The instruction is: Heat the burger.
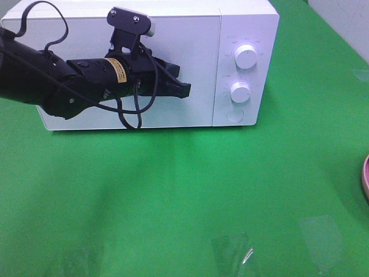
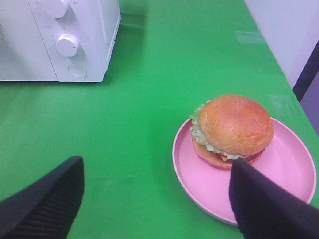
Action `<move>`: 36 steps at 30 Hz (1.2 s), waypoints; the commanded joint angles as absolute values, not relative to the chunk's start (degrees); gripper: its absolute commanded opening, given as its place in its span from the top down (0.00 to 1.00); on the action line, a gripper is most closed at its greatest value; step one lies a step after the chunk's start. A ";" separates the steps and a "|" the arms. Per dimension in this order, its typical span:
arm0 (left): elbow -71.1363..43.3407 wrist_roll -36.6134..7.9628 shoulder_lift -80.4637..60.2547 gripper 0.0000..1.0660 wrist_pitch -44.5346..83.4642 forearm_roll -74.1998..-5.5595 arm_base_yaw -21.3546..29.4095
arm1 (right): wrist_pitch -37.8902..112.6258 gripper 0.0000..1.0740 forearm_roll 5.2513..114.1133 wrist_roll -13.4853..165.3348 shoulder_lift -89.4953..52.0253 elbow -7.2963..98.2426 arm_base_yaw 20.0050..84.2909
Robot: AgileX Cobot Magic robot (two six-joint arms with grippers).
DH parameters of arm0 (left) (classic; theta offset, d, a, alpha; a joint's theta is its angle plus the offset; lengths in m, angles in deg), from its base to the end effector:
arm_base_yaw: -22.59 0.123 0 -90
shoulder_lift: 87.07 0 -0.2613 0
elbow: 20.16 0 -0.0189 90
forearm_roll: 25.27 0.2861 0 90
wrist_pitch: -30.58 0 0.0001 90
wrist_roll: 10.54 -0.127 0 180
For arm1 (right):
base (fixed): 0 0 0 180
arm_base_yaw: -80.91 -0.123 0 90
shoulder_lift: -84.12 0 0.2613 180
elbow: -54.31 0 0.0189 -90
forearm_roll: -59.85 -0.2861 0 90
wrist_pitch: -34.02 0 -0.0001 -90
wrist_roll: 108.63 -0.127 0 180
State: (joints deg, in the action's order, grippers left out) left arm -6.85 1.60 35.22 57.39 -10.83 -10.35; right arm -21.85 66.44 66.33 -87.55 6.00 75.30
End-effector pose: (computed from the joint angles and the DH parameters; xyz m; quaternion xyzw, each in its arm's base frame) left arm 0.3885 -0.2687 0.1104 0.2678 0.7709 -0.2037 0.5408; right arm 0.0877 -0.0035 0.2858 -0.0045 0.8301 -0.0058 0.5575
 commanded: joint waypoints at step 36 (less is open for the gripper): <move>6.90 2.18 2.44 0.05 -3.45 -16.04 -16.83 | -21.22 0.29 66.67 66.79 -89.15 5.94 75.52</move>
State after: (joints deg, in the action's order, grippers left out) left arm 6.79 1.77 2.96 -1.96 -15.87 -17.00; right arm -21.85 66.44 66.33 -87.55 6.00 75.30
